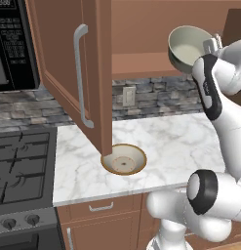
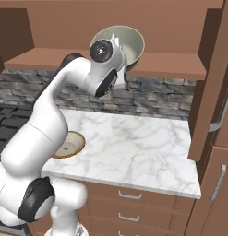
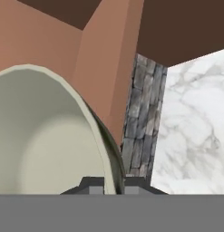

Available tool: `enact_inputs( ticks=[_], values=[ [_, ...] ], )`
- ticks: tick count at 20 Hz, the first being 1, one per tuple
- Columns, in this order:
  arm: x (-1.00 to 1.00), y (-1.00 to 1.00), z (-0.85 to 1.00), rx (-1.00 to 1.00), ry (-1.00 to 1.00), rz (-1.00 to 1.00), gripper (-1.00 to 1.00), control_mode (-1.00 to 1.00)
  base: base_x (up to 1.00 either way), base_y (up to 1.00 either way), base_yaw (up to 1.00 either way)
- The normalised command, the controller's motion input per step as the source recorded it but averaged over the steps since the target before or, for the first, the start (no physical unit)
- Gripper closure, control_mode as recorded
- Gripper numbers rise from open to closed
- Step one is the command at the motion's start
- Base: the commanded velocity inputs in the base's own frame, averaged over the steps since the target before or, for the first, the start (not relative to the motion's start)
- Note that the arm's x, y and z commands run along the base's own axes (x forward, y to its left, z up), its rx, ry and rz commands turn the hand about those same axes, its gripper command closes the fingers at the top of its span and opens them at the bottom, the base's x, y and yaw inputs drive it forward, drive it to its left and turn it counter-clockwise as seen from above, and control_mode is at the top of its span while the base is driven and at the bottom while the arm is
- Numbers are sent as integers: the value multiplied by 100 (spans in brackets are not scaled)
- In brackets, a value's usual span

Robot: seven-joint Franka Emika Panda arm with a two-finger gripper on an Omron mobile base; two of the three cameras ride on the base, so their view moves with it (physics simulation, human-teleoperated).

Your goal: Open the cabinet. Pick the bowls from the counter and place them in the cabinet. Then close the cabinet.

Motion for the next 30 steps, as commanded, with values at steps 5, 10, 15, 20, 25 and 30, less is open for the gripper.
enact_inputs(
  ticks=[5, 10, 15, 20, 25, 30],
  values=[
    [38, 0, 1, 4, 0, 5, 100, -100, 0, 0, 0],
    [52, 0, 0, 3, 0, 5, 100, -100, 0, 0, 0],
    [50, 0, 1, 2, -2, 5, 100, -100, 0, 0, 0],
    [49, 0, 0, 2, -3, 3, 100, -100, 0, 0, 0],
    [36, 0, 0, 3, -1, 3, 100, -100, 0, 0, 0],
    [18, 0, 0, 1, 0, 4, 100, -100, 0, 0, 0]
  ],
)
